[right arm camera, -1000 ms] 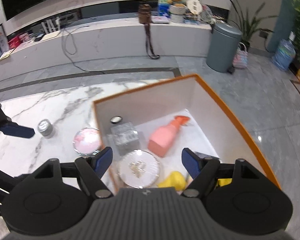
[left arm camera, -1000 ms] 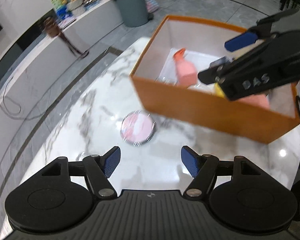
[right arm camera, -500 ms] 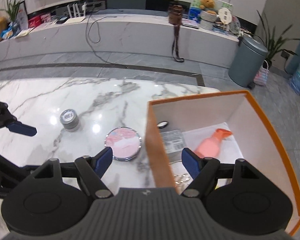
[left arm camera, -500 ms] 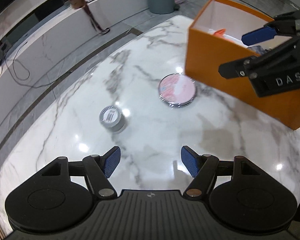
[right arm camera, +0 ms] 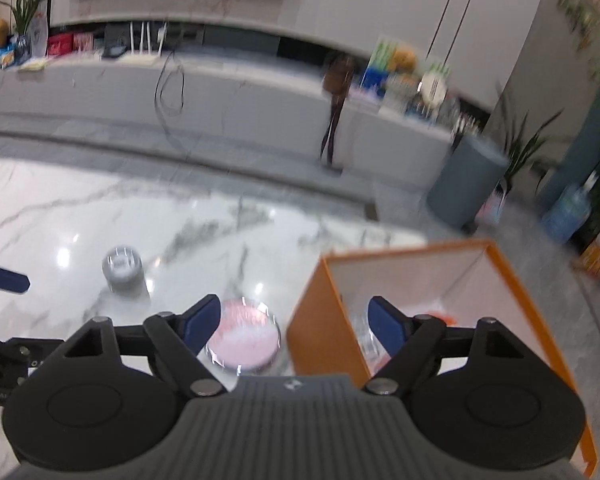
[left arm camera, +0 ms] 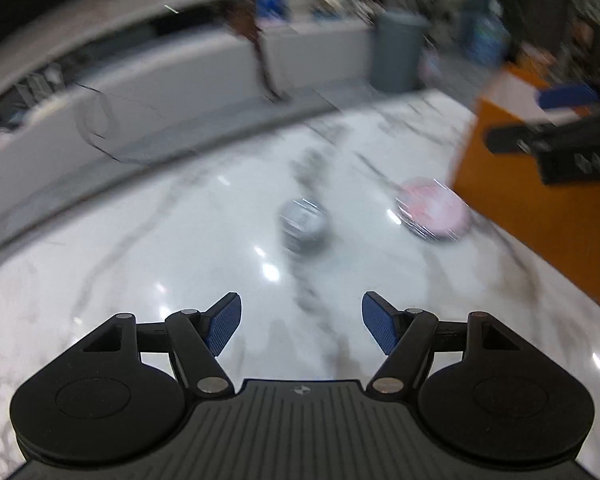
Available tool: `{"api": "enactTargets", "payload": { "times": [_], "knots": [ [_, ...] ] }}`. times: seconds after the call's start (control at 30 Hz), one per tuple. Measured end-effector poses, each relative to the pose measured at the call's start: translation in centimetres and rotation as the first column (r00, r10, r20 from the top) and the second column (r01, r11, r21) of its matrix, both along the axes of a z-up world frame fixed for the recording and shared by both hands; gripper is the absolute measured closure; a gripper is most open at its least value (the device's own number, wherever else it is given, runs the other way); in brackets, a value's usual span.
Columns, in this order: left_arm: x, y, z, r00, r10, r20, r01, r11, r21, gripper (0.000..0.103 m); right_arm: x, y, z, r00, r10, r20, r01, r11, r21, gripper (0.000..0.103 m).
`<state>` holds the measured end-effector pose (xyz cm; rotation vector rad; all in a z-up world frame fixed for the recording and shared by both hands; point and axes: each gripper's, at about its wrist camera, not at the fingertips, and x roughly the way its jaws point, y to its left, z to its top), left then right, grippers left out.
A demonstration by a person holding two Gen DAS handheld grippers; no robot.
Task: Organize rigid objects
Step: 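Lift both open tools out of the box and move over the table, then grasp the grey tin with the left tool while the right tool grasps the pink compact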
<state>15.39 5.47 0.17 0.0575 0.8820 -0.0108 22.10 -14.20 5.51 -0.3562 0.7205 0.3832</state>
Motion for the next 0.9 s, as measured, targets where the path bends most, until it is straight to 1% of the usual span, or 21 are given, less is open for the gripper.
{"api": "enactTargets", "payload": {
  "times": [0.03, 0.1, 0.23, 0.37, 0.43, 0.5, 0.57, 0.67, 0.77, 0.9],
  "knots": [
    [-0.1, 0.3, -0.1, 0.999, 0.029, 0.029, -0.029, 0.999, 0.015, 0.017, -0.3, 0.3, 0.0, 1.0, 0.005, 0.016, -0.005, 1.0, 0.013, 0.023],
    [-0.1, 1.0, -0.4, 0.996, 0.064, 0.059, -0.065, 0.998, 0.022, 0.017, -1.0, 0.9, -0.2, 0.999, 0.013, 0.034, -0.015, 0.999, 0.039, 0.023],
    [0.9, 2.4, -1.3, 0.992, 0.113, 0.061, -0.112, 0.993, -0.021, 0.017, -1.6, 2.0, -1.6, 1.0, 0.005, 0.013, -0.006, 0.997, 0.073, 0.023],
    [1.4, 2.4, -2.3, 0.992, 0.097, 0.078, -0.093, 0.994, -0.059, 0.017, -1.9, 2.3, -3.1, 1.0, -0.02, -0.012, 0.021, 0.995, 0.096, 0.023],
    [1.5, 2.3, -2.5, 0.987, 0.116, 0.114, -0.108, 0.992, -0.072, 0.017, -1.9, 2.2, -3.9, 0.999, -0.032, -0.024, 0.035, 0.993, 0.111, 0.023],
    [1.9, 2.4, -2.6, 0.983, 0.131, 0.127, -0.117, 0.987, -0.108, 0.017, -1.9, 2.1, -4.7, 0.998, -0.047, -0.037, 0.051, 0.992, 0.118, 0.023],
    [2.5, 2.3, -3.0, 0.984, 0.124, 0.129, -0.106, 0.985, -0.134, 0.017, -1.7, 2.1, -5.7, 0.997, -0.044, -0.061, 0.05, 0.992, 0.113, 0.023],
    [3.5, 1.7, -3.8, 0.987, 0.105, 0.119, -0.09, 0.988, -0.125, 0.017, -1.5, 2.2, -7.2, 0.994, -0.053, -0.095, 0.063, 0.992, 0.106, 0.023],
    [4.2, 1.2, -4.6, 0.989, 0.088, 0.116, -0.071, 0.988, -0.137, 0.017, -1.2, 2.3, -8.5, 0.991, -0.074, -0.114, 0.086, 0.991, 0.106, 0.023],
    [4.9, 0.6, -5.1, 0.988, 0.087, 0.13, -0.069, 0.988, -0.138, 0.017, -0.8, 1.8, -9.9, 0.98, -0.138, -0.14, 0.157, 0.979, 0.132, 0.023]
  ]
}}
